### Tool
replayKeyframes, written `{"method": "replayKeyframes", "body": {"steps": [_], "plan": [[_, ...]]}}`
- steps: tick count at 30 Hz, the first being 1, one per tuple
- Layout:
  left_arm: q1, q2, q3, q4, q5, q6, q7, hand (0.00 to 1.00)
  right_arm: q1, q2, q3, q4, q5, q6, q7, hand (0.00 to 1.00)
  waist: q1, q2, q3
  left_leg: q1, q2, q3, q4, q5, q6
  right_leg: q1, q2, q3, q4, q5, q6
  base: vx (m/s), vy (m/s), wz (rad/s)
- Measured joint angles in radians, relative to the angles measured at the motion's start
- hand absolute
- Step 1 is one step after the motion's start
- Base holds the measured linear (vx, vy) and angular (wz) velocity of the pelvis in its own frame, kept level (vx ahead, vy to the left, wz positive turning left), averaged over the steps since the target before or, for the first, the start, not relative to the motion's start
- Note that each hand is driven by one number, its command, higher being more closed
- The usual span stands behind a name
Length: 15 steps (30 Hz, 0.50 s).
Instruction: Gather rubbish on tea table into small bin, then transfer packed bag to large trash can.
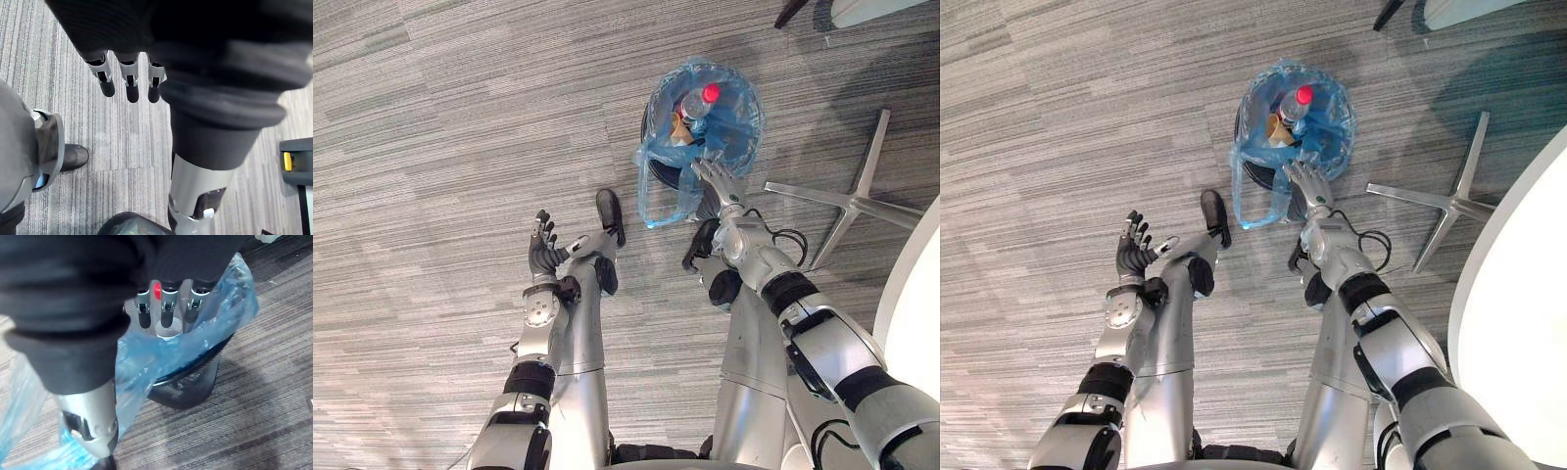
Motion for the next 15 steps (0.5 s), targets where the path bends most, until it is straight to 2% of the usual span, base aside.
{"method": "replayKeyframes", "body": {"steps": [1, 10, 15], "plan": [[-0.012, 0.002, 0.001, 0.008, -0.003, -0.001, 0.000, 0.00, -0.012, -0.001, 0.001, 0.028, -0.016, 0.005, 0.010, 1.00, 0.002, 0.000, 0.000, -0.008, -0.001, 0.000, 0.000, 0.001, 0.000, -0.010, -0.001, 0.001, 0.002, -0.001, 0.001, -0.04, -0.001, 0.01], [-0.020, 0.009, 0.002, 0.021, -0.009, -0.002, 0.000, 0.00, -0.042, 0.002, 0.008, 0.061, -0.029, 0.009, 0.026, 1.00, 0.002, 0.000, 0.000, -0.018, -0.004, 0.000, 0.003, 0.005, -0.001, -0.021, -0.004, 0.003, 0.011, 0.002, -0.004, -0.04, -0.001, 0.01], [-0.021, 0.008, 0.010, 0.024, -0.009, -0.002, 0.002, 0.00, -0.045, 0.002, 0.006, 0.059, 0.011, 0.007, 0.027, 1.00, 0.001, 0.000, 0.000, -0.017, -0.003, -0.001, 0.010, 0.005, -0.001, -0.021, -0.004, 0.004, 0.017, 0.001, -0.006, -0.05, -0.001, 0.00]]}}
